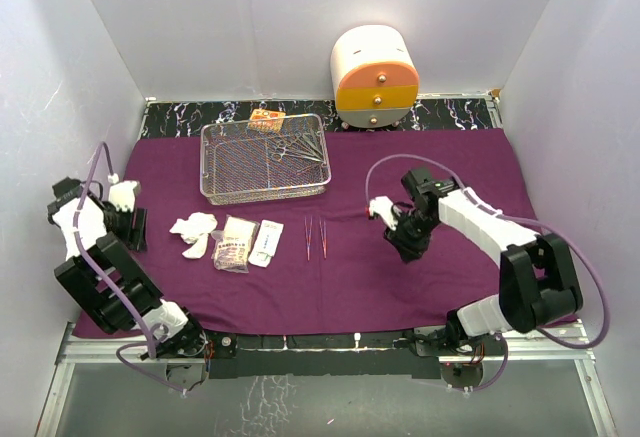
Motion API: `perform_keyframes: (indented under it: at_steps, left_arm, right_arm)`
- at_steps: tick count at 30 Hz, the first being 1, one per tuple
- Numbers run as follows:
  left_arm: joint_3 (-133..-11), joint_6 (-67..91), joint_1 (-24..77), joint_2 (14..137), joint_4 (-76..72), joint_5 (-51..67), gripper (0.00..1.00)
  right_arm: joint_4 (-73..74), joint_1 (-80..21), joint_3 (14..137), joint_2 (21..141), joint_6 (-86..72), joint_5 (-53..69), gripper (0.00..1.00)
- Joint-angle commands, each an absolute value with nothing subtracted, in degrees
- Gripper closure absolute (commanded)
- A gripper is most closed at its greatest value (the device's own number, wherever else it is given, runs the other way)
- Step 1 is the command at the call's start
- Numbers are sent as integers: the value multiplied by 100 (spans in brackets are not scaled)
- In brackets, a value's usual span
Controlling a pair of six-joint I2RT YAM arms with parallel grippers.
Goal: Open and lay out the surgical kit
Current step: Pick up the medical item from the container.
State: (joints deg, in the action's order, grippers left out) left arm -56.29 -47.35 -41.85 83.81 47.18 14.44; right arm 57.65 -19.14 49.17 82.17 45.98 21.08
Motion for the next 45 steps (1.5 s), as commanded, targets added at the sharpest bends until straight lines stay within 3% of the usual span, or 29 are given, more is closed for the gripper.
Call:
perform_keyframes:
  at_steps: [1, 9, 17, 22, 30, 45]
  left_arm:
    - [-6425, -3868, -3520, 7892, 5110, 2340, 42]
    - [-7822, -2407, -1131, 8460, 4679, 2107, 31]
    - [-9373, -1960, 310, 10058, 4365, 1794, 23]
    - [-10250, -2038, 897, 11132, 4202, 1559, 17]
    - [-11497, -2184, 1638, 12479, 4147, 1624, 15]
    - [-12116, -2711, 2205, 13433, 3758, 2646, 22]
  right_arm:
    - [5180, -1951, 5773, 7604, 4056, 2485, 71]
    - [3883, -1867, 6363, 7591, 2941, 2227, 40]
    - [2641, -1340, 6480, 7782, 2366, 1981, 25]
    - [2521, -990, 6612, 8045, 2365, 2217, 2]
    - [2545, -340, 6423, 8457, 2395, 2811, 2]
    - [3239, -145, 6677, 8918, 2709, 3317, 16]
